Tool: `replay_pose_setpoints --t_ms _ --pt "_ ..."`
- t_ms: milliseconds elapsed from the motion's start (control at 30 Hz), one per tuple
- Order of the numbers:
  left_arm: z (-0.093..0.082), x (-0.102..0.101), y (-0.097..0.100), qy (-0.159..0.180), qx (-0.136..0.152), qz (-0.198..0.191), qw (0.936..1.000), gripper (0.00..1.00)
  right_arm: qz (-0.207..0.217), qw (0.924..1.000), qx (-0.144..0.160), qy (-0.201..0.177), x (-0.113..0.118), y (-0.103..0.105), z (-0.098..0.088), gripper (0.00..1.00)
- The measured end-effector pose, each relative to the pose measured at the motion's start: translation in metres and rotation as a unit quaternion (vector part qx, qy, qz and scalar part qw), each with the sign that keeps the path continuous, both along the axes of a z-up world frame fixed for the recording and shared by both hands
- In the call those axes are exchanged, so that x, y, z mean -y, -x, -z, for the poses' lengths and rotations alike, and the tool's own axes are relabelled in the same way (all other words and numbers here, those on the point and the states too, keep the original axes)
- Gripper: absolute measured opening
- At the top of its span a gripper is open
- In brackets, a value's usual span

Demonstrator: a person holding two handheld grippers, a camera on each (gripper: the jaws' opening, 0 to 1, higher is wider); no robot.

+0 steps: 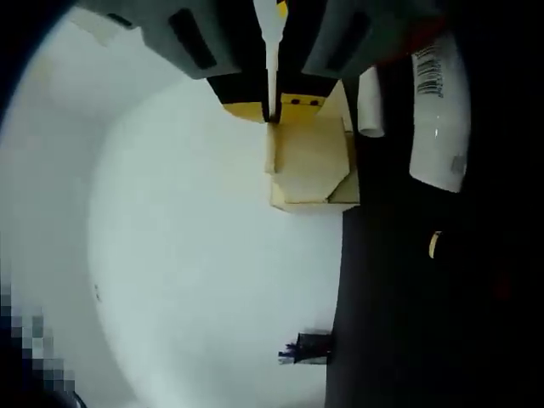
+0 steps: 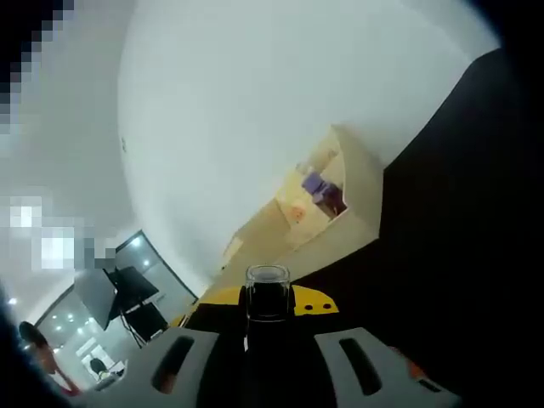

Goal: Open the drawer, pick up the cosmetic bottles from the table one by one, place them into the drawer, release the gripper, close the drawer, and move the gripper away

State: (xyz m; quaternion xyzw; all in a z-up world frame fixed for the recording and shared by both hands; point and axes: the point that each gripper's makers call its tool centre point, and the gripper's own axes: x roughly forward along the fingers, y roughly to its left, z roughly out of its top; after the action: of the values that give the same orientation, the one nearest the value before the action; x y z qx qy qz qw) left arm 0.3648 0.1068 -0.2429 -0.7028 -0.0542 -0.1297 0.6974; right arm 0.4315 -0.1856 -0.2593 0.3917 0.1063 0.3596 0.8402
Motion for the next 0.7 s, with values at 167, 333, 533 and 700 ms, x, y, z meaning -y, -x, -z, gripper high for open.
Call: replay_pose_setpoints --t_ms 167,333,533,700 --pt "0.0030 -0.0037 -0.0009 -0.009 -0.005 0.000 0.9999 0.07 -0.001 1.0000 -0.001 -0.001 0.0004 -0.0009 0.0002 0.16" --pt "0.0044 -0.0064 -0.0003 -0.013 -0.007 -0.006 0.9999 0.07 -0.001 1.0000 -0.001 -0.001 0.0003 -0.0011 0.0005 0.16" --pt "0.0020 -0.0065 0.0019 -0.050 0.002 -0.010 0.9987 0.13 -0.001 1.0000 -0.003 -0.001 0.0001 -0.0018 0.0009 0.16" --pt "0.0023 -0.0109 0.0033 -0.046 -0.001 -0.014 0.9989 0.23 -0.001 1.0000 -0.005 -0.002 0.0000 -0.0018 0.0013 0.16"
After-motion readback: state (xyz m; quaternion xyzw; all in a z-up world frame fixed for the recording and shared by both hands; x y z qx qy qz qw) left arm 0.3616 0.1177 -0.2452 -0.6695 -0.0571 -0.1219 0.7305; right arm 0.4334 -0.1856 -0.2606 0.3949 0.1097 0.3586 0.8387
